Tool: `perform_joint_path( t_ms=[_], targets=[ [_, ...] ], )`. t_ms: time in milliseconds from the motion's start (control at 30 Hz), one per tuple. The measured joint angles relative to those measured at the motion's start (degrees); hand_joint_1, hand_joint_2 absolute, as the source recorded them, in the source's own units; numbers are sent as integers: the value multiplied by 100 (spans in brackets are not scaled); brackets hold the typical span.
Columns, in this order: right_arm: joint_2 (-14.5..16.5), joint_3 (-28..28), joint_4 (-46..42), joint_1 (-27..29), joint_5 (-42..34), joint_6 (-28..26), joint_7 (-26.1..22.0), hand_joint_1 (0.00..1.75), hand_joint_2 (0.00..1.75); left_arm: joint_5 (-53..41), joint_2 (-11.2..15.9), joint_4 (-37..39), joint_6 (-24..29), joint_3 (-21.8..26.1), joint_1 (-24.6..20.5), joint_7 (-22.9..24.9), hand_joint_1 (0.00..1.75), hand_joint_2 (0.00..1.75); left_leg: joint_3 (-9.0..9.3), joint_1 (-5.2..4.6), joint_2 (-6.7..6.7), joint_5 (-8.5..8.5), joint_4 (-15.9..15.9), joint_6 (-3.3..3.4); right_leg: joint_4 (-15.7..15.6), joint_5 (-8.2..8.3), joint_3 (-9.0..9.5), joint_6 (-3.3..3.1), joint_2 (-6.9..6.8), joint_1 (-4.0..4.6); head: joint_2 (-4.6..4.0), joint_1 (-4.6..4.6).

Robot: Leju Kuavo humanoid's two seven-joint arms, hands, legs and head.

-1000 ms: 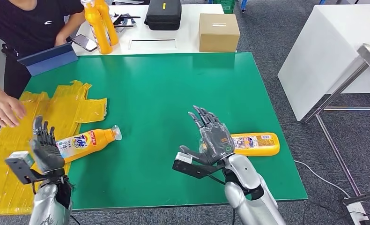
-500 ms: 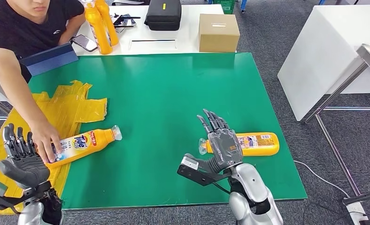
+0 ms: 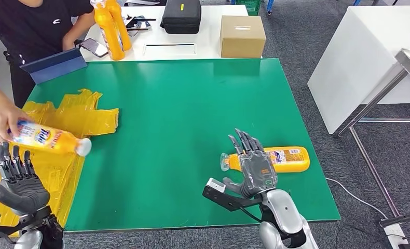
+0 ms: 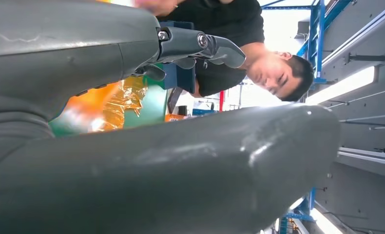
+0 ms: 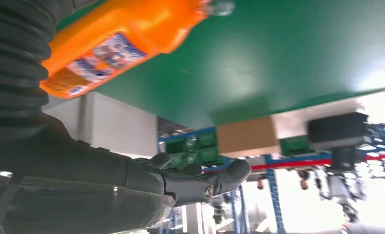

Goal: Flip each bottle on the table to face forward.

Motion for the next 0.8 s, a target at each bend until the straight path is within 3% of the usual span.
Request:
perform_joint_path(
  t_ms=[400, 800],
  targets=[
    [-21, -810, -135, 211, 313, 344, -97, 0, 175, 49, 44, 210, -42, -30, -103, -2, 0, 0, 4, 0, 1, 0, 0, 0, -1, 0, 2, 0, 0, -1, 0, 0],
    [85, -1660, 4, 426, 1252, 724, -252, 0, 175, 15, 38, 465, -85, -41, -180, -15, 0, 0, 2, 0, 1, -1, 0, 1, -1, 0, 4, 0, 1, -1, 0, 0]
  ],
)
